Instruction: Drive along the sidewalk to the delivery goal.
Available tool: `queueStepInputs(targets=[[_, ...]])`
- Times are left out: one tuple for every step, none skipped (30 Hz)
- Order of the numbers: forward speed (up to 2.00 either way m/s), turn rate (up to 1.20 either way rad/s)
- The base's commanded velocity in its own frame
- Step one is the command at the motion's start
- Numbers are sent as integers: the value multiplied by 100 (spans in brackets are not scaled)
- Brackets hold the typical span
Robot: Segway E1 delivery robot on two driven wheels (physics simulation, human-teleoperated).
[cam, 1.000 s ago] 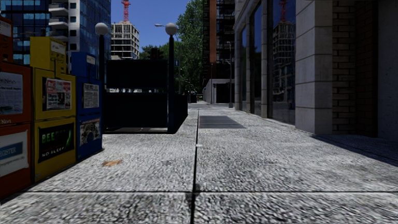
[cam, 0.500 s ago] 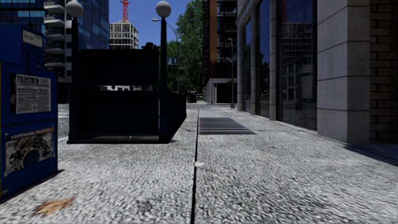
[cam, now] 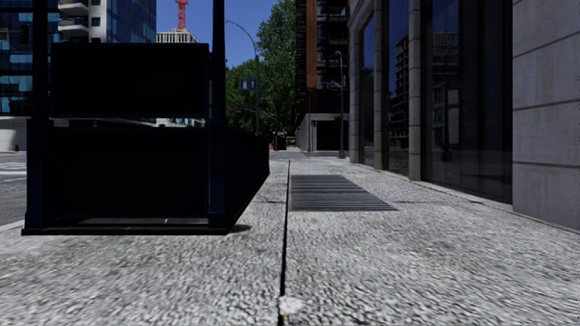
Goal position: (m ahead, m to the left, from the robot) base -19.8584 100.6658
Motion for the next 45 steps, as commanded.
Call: queueStepInputs(targets=[[200, 0], [200, 0], [200, 0], [200, 0], [200, 0], [200, 0], [200, 0], [200, 0], [200, 0], [200, 0], [200, 0], [200, 0], [200, 0], [200, 0], [200, 0], [200, 0], [200, 0], [200, 0], [200, 0], [200, 0], [200, 0], [200, 0], [200, 0], [200, 0], [200, 0], [200, 0], [200, 0], [200, 0], [200, 0], [200, 0], [200, 0], [200, 0], [200, 0], [200, 0], [200, 0], [200, 0], [200, 0], [200, 0], [200, 0], [200, 0], [200, 0], [200, 0], [200, 0], [200, 0], [200, 0]])
